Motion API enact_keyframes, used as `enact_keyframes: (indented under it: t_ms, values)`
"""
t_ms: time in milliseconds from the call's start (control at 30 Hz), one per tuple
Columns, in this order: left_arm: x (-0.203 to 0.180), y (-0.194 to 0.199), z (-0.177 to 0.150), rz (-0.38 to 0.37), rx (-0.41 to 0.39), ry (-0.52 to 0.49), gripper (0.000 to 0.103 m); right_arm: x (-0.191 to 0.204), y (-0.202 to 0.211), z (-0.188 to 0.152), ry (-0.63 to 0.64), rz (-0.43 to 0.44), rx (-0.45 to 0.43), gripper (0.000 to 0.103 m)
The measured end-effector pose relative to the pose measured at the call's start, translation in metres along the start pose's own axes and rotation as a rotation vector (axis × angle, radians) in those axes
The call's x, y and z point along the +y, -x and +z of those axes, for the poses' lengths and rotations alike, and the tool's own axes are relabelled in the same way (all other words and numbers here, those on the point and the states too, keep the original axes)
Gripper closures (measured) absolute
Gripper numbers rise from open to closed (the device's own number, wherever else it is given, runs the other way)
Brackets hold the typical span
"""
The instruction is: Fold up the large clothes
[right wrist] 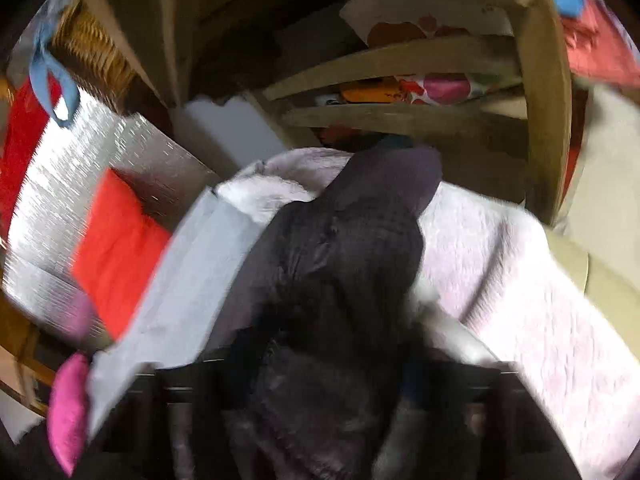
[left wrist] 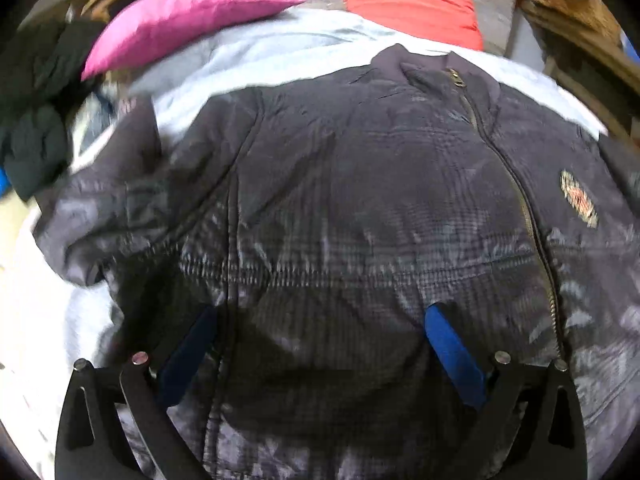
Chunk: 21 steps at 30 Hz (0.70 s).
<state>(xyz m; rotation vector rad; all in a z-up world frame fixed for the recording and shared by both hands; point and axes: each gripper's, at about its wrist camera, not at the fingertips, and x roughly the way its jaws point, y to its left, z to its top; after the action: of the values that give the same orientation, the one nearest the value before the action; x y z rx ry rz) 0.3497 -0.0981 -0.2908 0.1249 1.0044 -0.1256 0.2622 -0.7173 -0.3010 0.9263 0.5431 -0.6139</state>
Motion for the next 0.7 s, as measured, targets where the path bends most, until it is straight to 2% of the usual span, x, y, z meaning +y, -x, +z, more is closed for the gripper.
enact_keyframes:
  t_ms: [67,133,233,300,333,467,567,633,700]
  values:
    - [0.002,-0.001,0.0,-0.014,0.008,0.002,0.0,-0.004,0.005,-0.003,-0.011,0.003,-0.036,0.083]
    - [0.002,0.0,0.0,-0.014,0.013,-0.001,0.0,0.001,0.026,-0.005,0.015,0.053,-0.113,0.088]
    - [0.004,0.001,0.007,-0.009,0.036,-0.002,0.0,0.028,0.068,-0.009,0.11,0.127,-0.229,0.088]
    - [0.004,0.009,0.014,-0.005,0.029,-0.003,0.0,0.049,0.09,-0.018,0.164,0.201,-0.242,0.088]
    - [0.005,0.019,0.015,-0.002,-0.003,0.004,0.0,0.059,0.1,-0.023,0.188,0.22,-0.241,0.088]
    - [0.019,0.054,0.02,0.014,-0.126,0.046,0.0,0.121,0.144,-0.056,0.292,0.385,-0.204,0.088]
    - [0.037,0.067,0.02,0.05,-0.17,0.083,0.0,0.183,0.172,-0.103,0.406,0.484,-0.143,0.088]
    - [0.048,0.071,0.015,0.072,-0.176,0.101,0.0,0.215,0.177,-0.135,0.443,0.518,-0.068,0.088]
    - [0.063,0.073,0.007,0.094,-0.18,0.114,0.0,0.227,0.172,-0.161,0.381,0.571,0.05,0.087]
